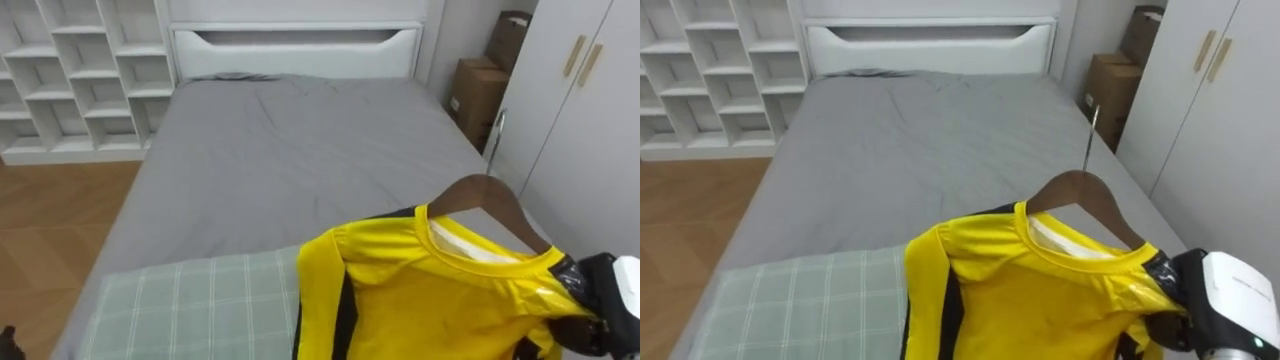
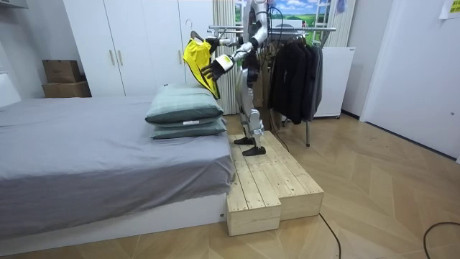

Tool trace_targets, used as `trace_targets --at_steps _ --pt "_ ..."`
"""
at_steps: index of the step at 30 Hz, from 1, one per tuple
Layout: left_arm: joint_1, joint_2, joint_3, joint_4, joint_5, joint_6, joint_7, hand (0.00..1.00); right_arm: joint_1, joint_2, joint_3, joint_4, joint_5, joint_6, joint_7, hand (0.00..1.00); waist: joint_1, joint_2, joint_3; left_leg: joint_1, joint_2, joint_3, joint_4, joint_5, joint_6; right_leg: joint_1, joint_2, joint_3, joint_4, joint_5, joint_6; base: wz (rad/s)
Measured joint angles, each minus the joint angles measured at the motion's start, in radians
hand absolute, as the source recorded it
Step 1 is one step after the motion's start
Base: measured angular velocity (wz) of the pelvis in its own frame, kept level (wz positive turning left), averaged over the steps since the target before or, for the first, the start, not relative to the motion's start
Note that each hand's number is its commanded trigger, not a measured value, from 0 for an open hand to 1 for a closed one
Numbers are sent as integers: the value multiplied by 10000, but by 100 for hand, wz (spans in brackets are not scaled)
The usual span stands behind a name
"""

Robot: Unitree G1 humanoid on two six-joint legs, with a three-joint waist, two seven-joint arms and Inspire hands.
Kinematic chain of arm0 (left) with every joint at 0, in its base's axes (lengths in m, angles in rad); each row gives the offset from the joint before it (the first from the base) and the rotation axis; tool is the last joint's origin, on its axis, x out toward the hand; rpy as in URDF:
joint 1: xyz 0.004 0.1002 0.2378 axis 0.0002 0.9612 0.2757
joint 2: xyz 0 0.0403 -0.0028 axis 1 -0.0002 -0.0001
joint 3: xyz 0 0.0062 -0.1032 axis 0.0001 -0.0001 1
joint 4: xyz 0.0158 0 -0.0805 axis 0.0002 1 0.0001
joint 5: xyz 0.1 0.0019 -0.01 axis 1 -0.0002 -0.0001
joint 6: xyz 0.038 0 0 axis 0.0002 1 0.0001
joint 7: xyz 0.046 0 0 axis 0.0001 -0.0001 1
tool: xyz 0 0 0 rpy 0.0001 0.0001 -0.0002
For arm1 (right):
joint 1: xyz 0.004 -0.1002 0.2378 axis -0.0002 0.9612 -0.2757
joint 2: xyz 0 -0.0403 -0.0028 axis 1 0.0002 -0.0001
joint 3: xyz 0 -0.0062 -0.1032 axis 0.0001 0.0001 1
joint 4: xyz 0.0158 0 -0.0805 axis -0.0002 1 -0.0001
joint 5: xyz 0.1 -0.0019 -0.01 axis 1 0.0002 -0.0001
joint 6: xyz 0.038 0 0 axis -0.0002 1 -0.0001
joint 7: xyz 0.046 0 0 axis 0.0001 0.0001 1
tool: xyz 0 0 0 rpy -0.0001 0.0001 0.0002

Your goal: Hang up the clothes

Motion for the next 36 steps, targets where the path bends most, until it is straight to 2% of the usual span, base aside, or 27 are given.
trace_targets --at_steps 5,8,12,22,31,36 --pt "652 -54 -263 1931 -205 54 -109 0 171 2 3 -126 -97 233 210 100 -44 -75 -17 20 17 61 -3 -63 2 21 32 12 -49 0 0 -3" --pt "699 -83 -293 3168 -366 60 -135 0 183 72 4 -168 -125 261 230 100 -27 -116 9 12 25 134 -17 -96 27 1 43 39 -72 -3 7 -2" --pt "863 -203 -262 3957 -330 124 -131 0 378 173 46 -759 -180 343 432 100 -3 -154 28 5 22 151 -16 -118 26 -1 15 29 -72 -20 33 0" --pt "739 -251 -543 4078 -296 192 -131 0 382 312 844 -1362 -75 315 461 100 156 -384 23 -36 13 132 -46 -151 57 0 -9 37 -77 -36 56 0" --pt "625 -247 -946 4023 96 302 -574 0 488 349 1368 -1859 -283 343 833 100 217 -421 -19 -185 3 165 6 -164 76 -176 -14 41 -54 -36 70 0" --pt "679 -213 -1324 4155 518 440 -635 0 651 352 1379 -1989 -304 344 886 100 179 -428 -25 -163 64 401 0 -229 64 -250 32 207 -47 -31 66 -12"
